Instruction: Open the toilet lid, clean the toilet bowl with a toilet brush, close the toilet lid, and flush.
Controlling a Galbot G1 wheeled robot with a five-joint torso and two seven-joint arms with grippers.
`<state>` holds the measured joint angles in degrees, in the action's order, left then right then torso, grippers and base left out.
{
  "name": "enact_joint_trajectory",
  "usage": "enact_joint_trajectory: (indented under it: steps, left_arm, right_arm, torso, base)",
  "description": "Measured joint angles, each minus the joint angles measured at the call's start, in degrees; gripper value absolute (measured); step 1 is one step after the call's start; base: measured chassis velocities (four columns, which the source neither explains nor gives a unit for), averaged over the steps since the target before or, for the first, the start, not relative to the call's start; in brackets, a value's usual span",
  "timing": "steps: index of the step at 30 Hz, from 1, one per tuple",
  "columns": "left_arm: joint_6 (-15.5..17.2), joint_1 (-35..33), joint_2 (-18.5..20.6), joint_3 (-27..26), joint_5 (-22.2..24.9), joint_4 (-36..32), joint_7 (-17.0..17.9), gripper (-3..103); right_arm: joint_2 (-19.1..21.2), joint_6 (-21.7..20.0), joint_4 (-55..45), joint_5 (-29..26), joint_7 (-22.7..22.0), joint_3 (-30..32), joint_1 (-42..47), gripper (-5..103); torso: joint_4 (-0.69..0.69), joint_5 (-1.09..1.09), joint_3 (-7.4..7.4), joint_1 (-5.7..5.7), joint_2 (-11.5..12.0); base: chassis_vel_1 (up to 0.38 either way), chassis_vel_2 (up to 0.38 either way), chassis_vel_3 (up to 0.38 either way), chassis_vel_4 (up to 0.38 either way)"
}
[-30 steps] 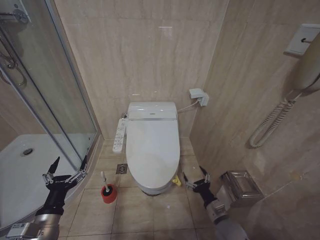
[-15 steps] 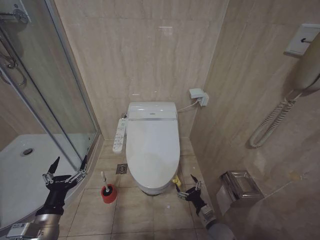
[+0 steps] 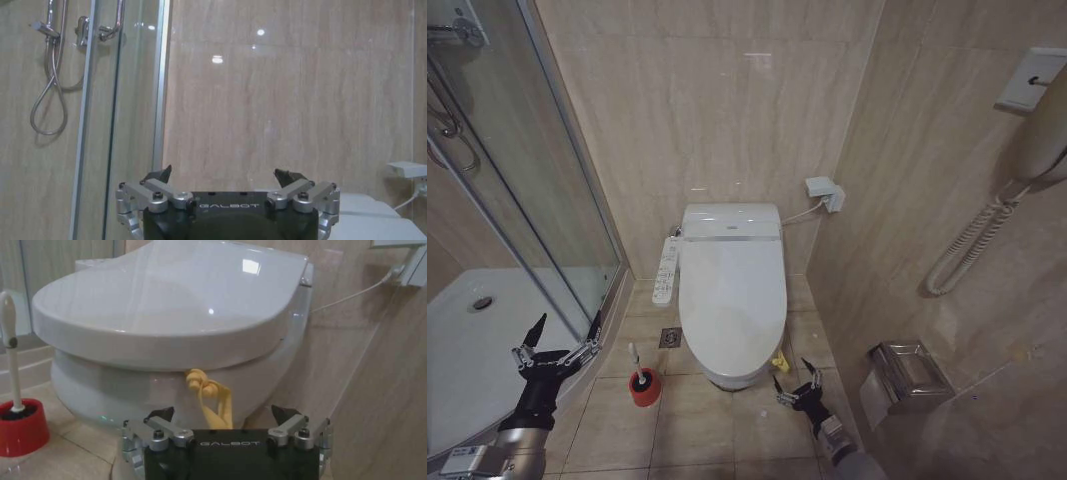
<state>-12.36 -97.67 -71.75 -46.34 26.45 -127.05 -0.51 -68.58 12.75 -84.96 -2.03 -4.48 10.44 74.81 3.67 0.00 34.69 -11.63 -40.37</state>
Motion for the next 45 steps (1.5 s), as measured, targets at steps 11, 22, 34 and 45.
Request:
enact_joint_trajectory:
  steps: [11,22,34,45]
  left_arm:
    - [0.0,0.0,0.0,0.0,0.0,0.0,0.0,100]
    - [0.0,0.0,0.0,0.0,0.0,0.0,0.0,100]
    - [0.0,0.0,0.0,0.0,0.0,0.0,0.0,100]
    - [0.0,0.0,0.0,0.0,0.0,0.0,0.0,100]
  right_arm:
    - [-2.6,1.7,3.0,1.7,0.1,0.1,-1.2,91]
    - [-4.1,2.5,3.7,1.9,0.5,0.9,-1.5,65]
    - [-4.6,2.9,3.9,2.1,0.5,1.8,-1.5,11]
    - [-6.4,3.0,1.7,-0.7,-0.3,3.7,-0.9,0]
  torso:
    - [0.0,0.0,0.0,0.0,0.0]
    - [0.0,0.0,0.0,0.0,0.0]
    - [0.0,0.0,0.0,0.0,0.0]
    - [-0.01,0.01,0.0,0.0,0.0]
  base:
    - [0.0,0.0,0.0,0.0]
    - [0.0,0.0,0.0,0.0]
    - [0.0,0.0,0.0,0.0]
    - [0.0,0.0,0.0,0.0]
